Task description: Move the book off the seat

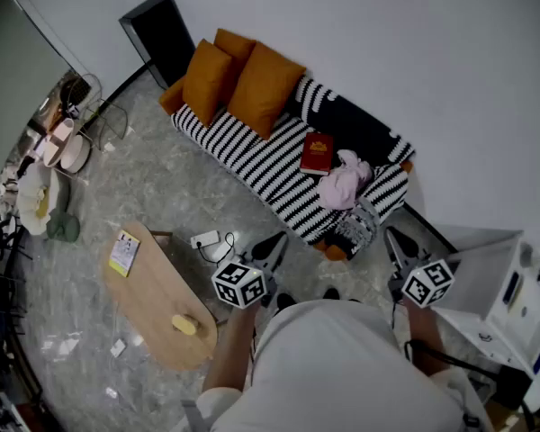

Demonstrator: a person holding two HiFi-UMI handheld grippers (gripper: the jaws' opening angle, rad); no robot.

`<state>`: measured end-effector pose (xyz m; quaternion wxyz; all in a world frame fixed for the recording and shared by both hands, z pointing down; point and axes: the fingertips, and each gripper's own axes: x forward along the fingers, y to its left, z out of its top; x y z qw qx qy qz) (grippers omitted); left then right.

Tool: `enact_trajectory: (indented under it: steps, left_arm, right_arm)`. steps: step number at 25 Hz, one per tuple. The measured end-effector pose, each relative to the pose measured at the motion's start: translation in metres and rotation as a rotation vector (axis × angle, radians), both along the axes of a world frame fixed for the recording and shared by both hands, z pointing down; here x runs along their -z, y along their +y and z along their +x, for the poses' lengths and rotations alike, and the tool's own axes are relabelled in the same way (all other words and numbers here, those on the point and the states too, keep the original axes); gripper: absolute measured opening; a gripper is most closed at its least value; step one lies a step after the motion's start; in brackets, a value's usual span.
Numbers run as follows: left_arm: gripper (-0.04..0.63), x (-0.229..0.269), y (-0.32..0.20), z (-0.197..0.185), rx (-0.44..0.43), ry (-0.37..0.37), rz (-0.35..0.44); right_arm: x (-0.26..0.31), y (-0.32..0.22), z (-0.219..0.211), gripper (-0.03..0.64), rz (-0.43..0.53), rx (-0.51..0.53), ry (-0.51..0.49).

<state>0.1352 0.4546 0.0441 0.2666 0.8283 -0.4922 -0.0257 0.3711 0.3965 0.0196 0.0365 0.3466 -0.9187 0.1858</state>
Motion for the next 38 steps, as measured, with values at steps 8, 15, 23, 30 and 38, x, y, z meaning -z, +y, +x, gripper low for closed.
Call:
enact_trajectory:
  steps: [8,15,23,30,38]
  left_arm:
    - [0.002,0.0,0.002,-0.002,-0.009,0.007,-0.001]
    - [0.002,-0.004,0.008,-0.004,-0.023,0.013,-0.005]
    - [0.002,-0.008,0.017,-0.014,-0.048,0.016,-0.014]
    - [0.002,-0.014,0.029,-0.033,-0.075,0.02,-0.036]
    - [0.002,-0.017,0.038,-0.062,-0.116,0.009,-0.042]
  right_arm:
    - [0.001,0.005,-0.004,0.037,-0.002,-0.001,0.006]
    - [-0.001,0.013,-0.009,0.037,-0.011,-0.01,0.008]
    - [-0.004,0.026,-0.023,0.038,-0.024,-0.028,0.009]
    - [-0.012,0.04,-0.045,0.038,-0.045,-0.043,0.018]
    - [-0.014,0.048,-0.074,0.04,-0.043,-0.069,0.032]
